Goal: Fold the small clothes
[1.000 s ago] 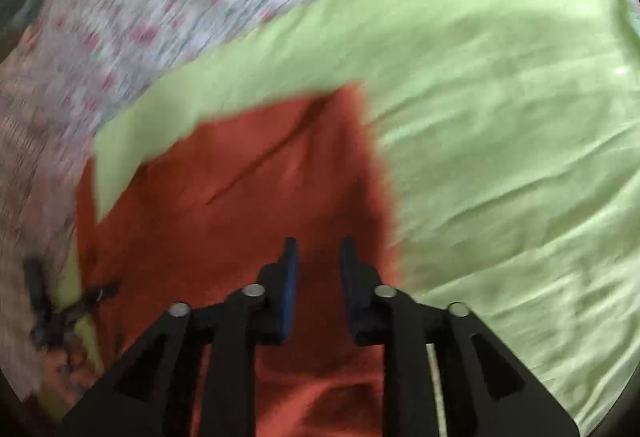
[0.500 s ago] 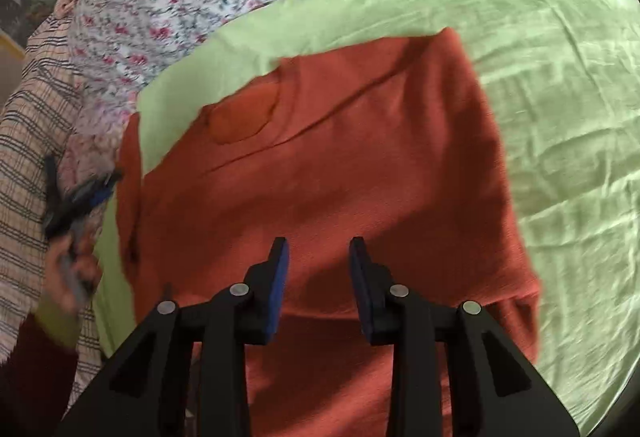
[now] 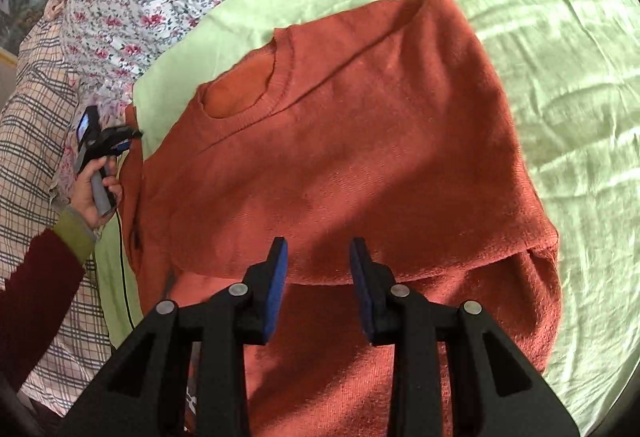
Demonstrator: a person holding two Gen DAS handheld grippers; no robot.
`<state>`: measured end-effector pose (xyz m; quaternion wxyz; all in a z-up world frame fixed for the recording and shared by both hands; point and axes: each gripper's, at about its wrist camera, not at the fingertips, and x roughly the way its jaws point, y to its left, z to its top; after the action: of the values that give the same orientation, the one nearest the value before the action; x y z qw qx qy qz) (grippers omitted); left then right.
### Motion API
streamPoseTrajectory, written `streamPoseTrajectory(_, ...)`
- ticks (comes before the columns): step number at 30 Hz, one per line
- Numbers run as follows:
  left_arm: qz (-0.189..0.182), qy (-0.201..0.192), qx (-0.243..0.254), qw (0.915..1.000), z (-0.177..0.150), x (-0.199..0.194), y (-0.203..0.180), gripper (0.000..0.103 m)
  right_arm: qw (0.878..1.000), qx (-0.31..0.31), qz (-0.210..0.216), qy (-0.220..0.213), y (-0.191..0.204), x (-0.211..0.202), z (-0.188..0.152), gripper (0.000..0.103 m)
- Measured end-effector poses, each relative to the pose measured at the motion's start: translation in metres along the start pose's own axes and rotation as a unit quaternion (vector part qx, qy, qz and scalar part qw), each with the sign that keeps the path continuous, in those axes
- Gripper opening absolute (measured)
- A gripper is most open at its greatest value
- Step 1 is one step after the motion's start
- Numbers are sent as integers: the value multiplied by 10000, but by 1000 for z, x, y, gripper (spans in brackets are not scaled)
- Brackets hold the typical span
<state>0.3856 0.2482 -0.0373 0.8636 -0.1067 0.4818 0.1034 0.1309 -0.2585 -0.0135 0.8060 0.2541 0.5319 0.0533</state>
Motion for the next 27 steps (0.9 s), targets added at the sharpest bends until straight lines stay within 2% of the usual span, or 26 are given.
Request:
streamPoseTrajectory(3, -521, -331, 46, 9981, -12, -40, -2, 7, 10000, -1, 3, -37, 3, 2, 2, 33)
streamPoseTrajectory(6, -1152, -642, 232, 9910, -35, -93, -22, 7, 9999, -74, 94, -85, 11, 2, 5, 33)
streamPoseTrajectory(9, -1714, -734, 512, 9811, -70, -133, -65, 7, 9996, -116, 183, -169, 18, -1, 7, 33)
streamPoseTrajectory(13, -2219, -721, 1056, 9666, -123, -167, -130, 7, 9992, -13, 256, -315, 18, -11, 5, 33)
streamPoseTrajectory(15, -2433, -600, 1417, 9577, -164, -184, -170, 7, 9988, 68, 269, -414, 14, -20, 2, 33)
streamPoseTrajectory(17, -2610, -411, 1776, 9480, -194, -183, -209, 7, 9983, 125, 239, -509, 9, -29, -2, 33)
streamPoseTrajectory(22, -2669, -15, 2624, 9273, -252, -158, -286, 7, 9968, 386, 70, -695, -16, -50, -14, 33)
streamPoseTrajectory(25, -2658, 217, 2929, 9182, -269, -138, -314, 10, 9956, 548, -51, -761, -33, -58, -20, 33)
streamPoseTrajectory(27, -2580, 439, 3121, 9133, -288, -134, -321, 26, 9951, 635, -104, -748, -42, -60, -23, 33)
